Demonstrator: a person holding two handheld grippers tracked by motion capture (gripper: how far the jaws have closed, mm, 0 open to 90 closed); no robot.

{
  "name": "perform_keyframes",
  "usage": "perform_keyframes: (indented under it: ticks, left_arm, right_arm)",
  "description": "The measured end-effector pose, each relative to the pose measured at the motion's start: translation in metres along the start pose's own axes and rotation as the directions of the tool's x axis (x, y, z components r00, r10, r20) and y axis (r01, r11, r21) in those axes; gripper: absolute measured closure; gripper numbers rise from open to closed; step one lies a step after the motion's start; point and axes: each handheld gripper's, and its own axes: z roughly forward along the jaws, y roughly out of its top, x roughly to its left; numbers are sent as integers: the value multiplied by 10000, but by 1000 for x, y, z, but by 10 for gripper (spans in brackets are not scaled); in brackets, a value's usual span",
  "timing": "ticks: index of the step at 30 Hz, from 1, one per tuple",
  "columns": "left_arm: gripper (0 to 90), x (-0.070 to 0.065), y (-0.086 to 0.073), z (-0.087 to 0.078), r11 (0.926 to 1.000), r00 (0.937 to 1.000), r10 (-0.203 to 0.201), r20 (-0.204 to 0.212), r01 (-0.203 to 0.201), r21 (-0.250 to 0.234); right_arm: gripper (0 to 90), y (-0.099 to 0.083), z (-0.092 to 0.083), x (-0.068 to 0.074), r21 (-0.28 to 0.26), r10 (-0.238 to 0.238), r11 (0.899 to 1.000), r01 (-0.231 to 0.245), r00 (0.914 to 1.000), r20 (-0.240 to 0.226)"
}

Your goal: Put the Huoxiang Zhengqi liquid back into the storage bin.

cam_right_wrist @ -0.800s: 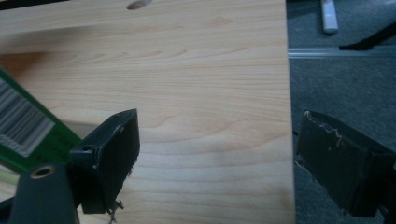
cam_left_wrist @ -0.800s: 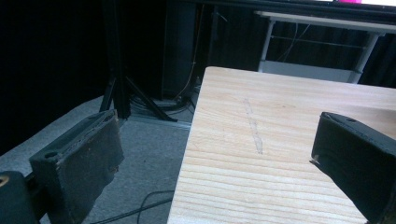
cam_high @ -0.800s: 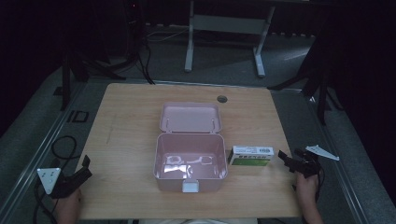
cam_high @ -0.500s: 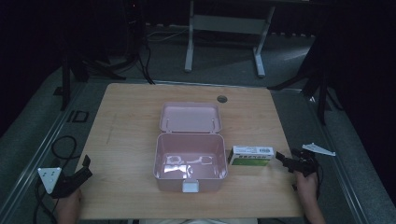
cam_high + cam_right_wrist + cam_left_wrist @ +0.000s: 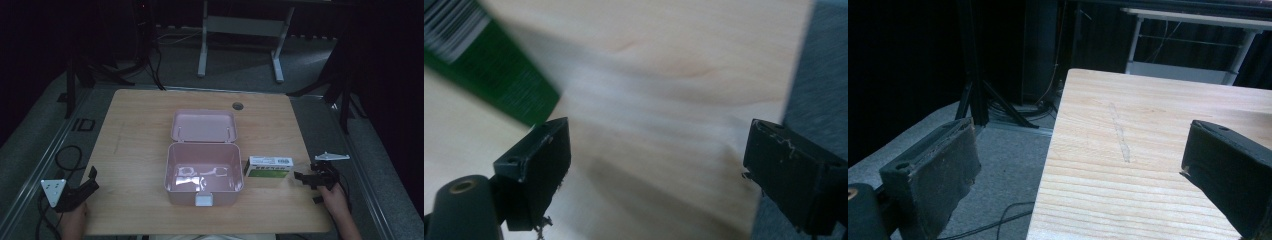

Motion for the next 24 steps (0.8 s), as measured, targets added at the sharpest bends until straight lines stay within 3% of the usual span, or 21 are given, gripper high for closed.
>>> perform_keyframes:
  ticks: [4, 8, 13, 17, 19, 20, 24]
  left_arm:
    - [21, 0, 0, 0, 10000, 10000, 6, 11, -6, 13]
    - [21, 0, 0, 0, 10000, 10000, 14, 24, -14, 21]
    - [21, 0, 0, 0, 10000, 10000, 41, 21, -41, 42]
    - [21, 0, 0, 0, 10000, 10000, 24, 12, -24, 15]
    - [21, 0, 0, 0, 10000, 10000, 32, 29, -32, 29]
    - [21, 0, 0, 0, 10000, 10000, 40, 33, -40, 40]
    - [21, 0, 0, 0, 10000, 10000, 43, 32, -43, 40]
  right_arm:
    - [113, 5, -4, 4, 849, -536, 9947, 575, 9975, -469]
    - [113, 7, -7, 8, 1522, -1355, 9777, 1447, 9883, -693]
    - [113, 8, -12, 14, 2241, -2051, 9482, 2251, 9726, -1091]
    - [113, 9, -17, 18, 2519, -2525, 9271, 2776, 9592, -1275]
    - [113, 9, -18, 19, 2587, -2613, 9218, 2887, 9557, -1353]
    - [114, 9, -19, 21, 2785, -2801, 9080, 3132, 9478, -1525]
    - [113, 9, -20, 28, 3160, -3088, 8789, 3573, 9311, -1940]
